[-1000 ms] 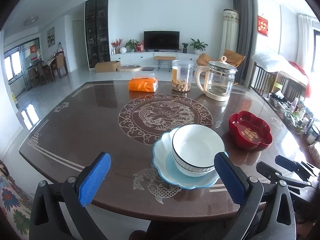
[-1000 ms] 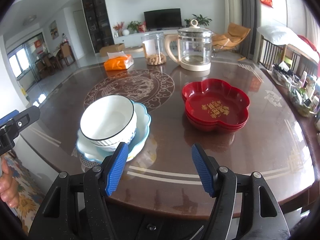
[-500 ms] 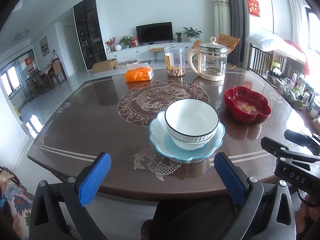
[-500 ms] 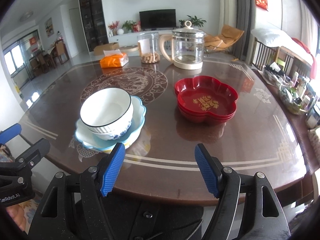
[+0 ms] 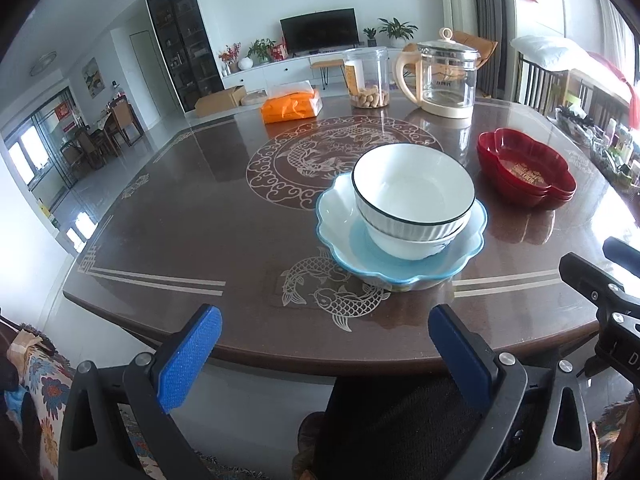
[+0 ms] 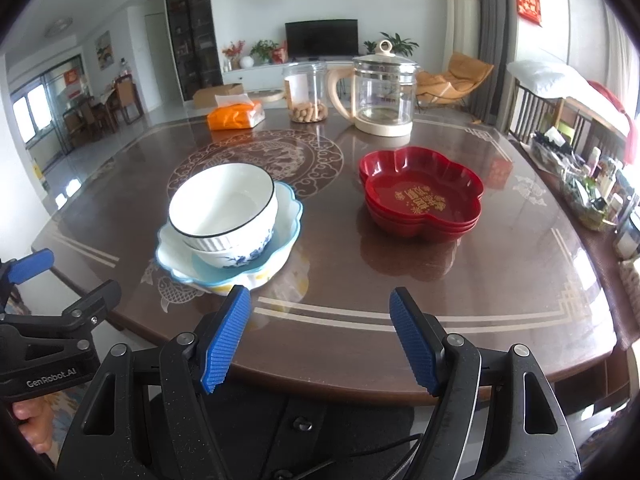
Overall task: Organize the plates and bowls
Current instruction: 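Grasp the scalloped bowl rim with the left gripper while the right gripper grips it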
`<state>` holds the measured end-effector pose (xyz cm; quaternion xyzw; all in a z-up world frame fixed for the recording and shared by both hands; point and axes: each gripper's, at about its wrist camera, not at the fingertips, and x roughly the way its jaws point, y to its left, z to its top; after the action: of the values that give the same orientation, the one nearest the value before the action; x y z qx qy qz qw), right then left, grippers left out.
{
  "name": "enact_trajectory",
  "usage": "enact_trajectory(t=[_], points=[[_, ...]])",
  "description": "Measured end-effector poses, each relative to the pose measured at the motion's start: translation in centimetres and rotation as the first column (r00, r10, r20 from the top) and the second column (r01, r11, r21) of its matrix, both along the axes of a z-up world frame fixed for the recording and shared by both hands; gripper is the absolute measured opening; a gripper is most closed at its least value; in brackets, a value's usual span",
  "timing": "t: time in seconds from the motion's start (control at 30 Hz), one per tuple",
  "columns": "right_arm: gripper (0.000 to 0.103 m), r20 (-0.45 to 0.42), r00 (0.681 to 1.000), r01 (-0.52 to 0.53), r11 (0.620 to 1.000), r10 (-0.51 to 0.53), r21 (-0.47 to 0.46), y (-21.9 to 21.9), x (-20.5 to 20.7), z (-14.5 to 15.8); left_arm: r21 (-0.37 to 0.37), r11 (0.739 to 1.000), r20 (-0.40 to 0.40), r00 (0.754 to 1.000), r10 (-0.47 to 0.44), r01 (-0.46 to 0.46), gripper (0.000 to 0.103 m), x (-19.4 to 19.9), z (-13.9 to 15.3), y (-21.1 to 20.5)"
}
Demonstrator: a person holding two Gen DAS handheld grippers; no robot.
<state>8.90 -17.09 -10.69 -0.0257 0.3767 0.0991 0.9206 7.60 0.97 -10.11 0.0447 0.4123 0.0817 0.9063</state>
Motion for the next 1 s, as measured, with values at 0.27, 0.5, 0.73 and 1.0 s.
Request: enact_trajectory(t=[0.27,0.5,0.73,1.0], points=[[0.076,-0.03,0.999,-0.011,1.0,0.01,-0.027,0.9,0.7,-1.1,-0.028,1.0,-0.054,0.999,0.008,-0.009,0.102,1.4,-2.0,1.1],[0.076,-0.043,0.999,-0.011,1.0,0.011,-0.014,1.0,1.4,-2.4,-0.246,0.969,-0.12,0.993,-0.011,-0.019,0.102,3.1,-4.1,5.0],[0.076,-0.052,0.998,0.034,0.999,-0.033,0.036,-0.2,2.7,-3.4,-0.322,0.945,-0.176,0.984,-0.006,-0.052,0.102,4.0,-7.4,8.9],[0.076,-0.079,0.996,0.053,0.997,-0.048,0.055,-0.5,3.8,-4.5,-0.489,0.86,-0.226,0.973,0.038,-0.147,0.102,2.6,-9.8,11.9]])
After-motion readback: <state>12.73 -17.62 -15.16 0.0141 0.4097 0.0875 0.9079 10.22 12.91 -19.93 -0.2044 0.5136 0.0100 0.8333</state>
